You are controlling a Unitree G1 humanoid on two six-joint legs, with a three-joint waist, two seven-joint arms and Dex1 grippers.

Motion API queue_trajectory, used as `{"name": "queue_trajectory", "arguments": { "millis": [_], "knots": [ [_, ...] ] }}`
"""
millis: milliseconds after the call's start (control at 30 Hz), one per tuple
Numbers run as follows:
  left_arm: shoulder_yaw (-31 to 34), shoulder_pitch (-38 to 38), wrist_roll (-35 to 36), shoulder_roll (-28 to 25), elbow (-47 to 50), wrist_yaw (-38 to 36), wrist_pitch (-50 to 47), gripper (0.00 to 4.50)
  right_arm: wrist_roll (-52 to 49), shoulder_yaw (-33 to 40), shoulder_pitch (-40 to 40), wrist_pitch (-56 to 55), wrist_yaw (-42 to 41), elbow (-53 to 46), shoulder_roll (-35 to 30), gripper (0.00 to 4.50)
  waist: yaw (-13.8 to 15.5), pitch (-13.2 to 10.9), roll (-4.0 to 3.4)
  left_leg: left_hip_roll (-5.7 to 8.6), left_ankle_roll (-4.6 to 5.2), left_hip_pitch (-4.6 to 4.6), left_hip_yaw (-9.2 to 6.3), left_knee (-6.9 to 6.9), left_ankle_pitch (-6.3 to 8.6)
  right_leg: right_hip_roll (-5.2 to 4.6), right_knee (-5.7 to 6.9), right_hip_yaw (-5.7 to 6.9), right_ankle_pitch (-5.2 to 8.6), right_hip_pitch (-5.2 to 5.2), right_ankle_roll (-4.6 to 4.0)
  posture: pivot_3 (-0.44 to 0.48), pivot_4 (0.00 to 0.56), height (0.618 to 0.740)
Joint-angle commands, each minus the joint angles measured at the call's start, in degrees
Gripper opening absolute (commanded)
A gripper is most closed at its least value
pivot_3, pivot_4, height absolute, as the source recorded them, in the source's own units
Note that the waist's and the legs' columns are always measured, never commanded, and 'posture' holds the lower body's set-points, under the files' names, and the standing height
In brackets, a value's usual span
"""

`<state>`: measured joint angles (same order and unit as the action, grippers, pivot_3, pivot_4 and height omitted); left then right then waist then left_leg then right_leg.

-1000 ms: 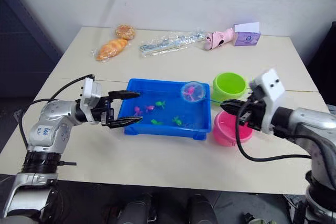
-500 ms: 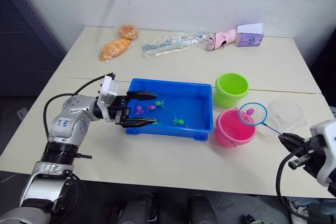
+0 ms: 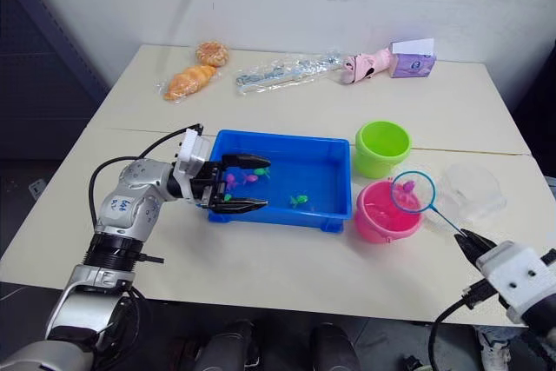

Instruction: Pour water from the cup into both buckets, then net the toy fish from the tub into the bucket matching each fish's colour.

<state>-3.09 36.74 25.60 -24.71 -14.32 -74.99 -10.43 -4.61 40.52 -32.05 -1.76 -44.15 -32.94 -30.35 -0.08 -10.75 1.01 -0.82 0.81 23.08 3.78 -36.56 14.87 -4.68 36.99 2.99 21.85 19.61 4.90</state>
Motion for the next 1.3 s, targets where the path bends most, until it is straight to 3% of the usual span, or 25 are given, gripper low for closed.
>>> {"name": "queue_trajectory", "arguments": {
  "millis": [33, 300, 600, 933, 1033, 1300],
  "knots": [
    [0.05, -0.33, 0.11, 0.72, 1.93, 0.62, 0.79, 4.47, 6.55, 0.73, -1.14, -11.64, 4.36, 2.67, 0.34, 0.00, -0.01, 0.00, 0.00, 0.00, -0.01, 0.00, 0.00, 0.00, 0.00, 0.00, 0.00, 0.00, 0.00, 0.00, 0.00, 0.000, 0.150, 0.740],
    [-0.09, -0.87, 0.16, 1.43, 2.90, 1.60, 0.56, 4.47, 27.66, 0.44, -0.38, -35.51, 16.63, 9.96, -2.68, 0.00, -0.03, 0.00, 0.00, 0.00, -0.06, -0.03, 0.00, 0.00, -0.03, 0.01, 0.01, -0.01, 0.00, 0.00, 0.00, 0.000, 0.150, 0.740],
    [-0.40, -1.56, 0.24, 2.08, 3.71, 2.26, 0.53, 4.47, 42.07, 2.75, 0.46, -42.78, 29.12, 12.81, -2.93, 0.00, 0.00, 0.00, 0.00, 0.00, -0.16, -0.04, 0.01, 0.00, -0.09, 0.03, 0.02, -0.03, 0.00, 0.00, 0.00, 0.000, 0.150, 0.740],
    [-1.32, -1.17, 0.00, 3.27, 2.90, 1.69, 0.78, 4.47, 48.18, 3.72, -1.58, -43.38, 37.62, 12.44, -1.31, 0.00, 0.01, 0.00, 0.00, -0.02, -0.21, -0.06, 0.02, 0.00, -0.13, 0.08, 0.03, -0.07, 0.00, -0.01, -0.01, 0.000, 0.150, 0.740],
    [-2.22, -1.31, -0.22, 3.58, 2.71, 0.79, 0.78, 4.47, 47.60, -0.04, -3.21, -44.36, 37.29, 12.14, -0.79, 0.00, 0.01, 0.00, 0.00, -0.02, -0.22, -0.07, 0.01, 0.00, -0.13, 0.09, 0.05, -0.09, 0.01, -0.01, -0.01, 0.000, 0.150, 0.740],
    [-2.59, -0.65, -0.46, 3.30, 2.07, -0.10, 1.32, 4.47, 48.04, 0.85, -4.41, -42.16, 38.80, 10.87, -0.03, 0.00, -0.09, 0.01, -0.01, -0.02, -0.22, -0.14, 0.08, 0.03, -0.14, 0.10, 0.08, -0.17, 0.01, -0.02, -0.03, 0.000, 0.150, 0.740]
  ]
}}
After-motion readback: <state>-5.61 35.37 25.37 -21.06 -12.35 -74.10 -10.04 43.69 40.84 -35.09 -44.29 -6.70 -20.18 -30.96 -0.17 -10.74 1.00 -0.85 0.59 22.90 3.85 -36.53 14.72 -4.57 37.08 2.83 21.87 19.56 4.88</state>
